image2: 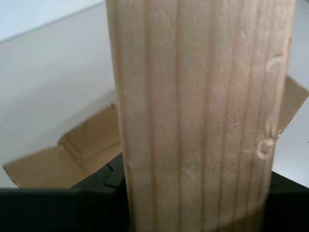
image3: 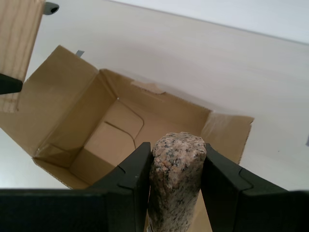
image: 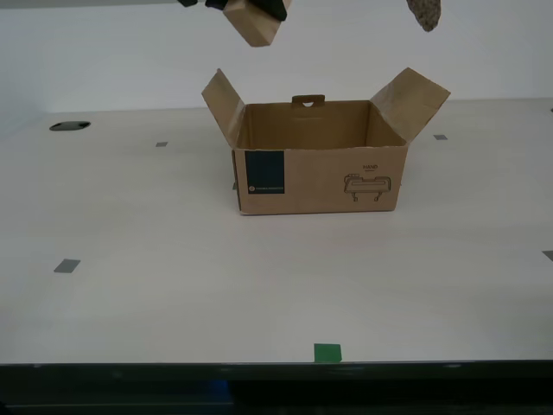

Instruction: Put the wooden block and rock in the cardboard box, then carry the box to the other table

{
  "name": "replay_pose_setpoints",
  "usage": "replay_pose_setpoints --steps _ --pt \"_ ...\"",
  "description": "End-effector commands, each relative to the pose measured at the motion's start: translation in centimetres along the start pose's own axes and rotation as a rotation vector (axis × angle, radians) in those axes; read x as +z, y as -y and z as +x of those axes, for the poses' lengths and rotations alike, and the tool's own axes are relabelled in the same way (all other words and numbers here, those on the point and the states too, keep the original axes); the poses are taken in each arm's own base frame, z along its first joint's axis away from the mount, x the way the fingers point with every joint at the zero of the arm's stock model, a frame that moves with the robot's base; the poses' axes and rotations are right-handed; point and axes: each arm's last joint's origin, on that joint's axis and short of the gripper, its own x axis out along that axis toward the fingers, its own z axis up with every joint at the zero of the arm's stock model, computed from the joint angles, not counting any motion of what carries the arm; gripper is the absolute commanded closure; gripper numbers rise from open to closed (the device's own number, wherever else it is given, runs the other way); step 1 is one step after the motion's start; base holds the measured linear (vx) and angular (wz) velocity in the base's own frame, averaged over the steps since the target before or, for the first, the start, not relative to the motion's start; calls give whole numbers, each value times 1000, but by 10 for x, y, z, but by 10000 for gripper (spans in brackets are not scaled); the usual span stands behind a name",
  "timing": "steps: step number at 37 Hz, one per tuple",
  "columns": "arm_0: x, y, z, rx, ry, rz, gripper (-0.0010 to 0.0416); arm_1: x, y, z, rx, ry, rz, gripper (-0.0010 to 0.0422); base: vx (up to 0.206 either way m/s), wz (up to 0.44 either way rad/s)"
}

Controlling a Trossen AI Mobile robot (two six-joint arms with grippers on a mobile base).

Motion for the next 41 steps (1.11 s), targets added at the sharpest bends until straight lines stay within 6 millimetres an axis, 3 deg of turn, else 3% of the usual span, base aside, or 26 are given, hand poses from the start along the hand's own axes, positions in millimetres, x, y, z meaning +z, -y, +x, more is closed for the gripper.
replay_pose_setpoints --steps 1,11,22,34,41 --pt "-7 -1 6 16 -13 3 407 -11 0 7 -11 -27 -17 413 0 0" --pt "-24 -6 21 36 -1 -14 406 -28 5 23 -26 -23 -4 412 0 0" --pt "-37 -7 38 48 27 -13 407 -27 9 26 -32 -12 2 412 0 0" --pt "-48 -4 76 115 -1 -11 406 -28 9 26 -32 -13 4 412 0 0" --pt "-47 -5 75 117 0 -9 406 -31 8 28 -29 -14 5 412 0 0"
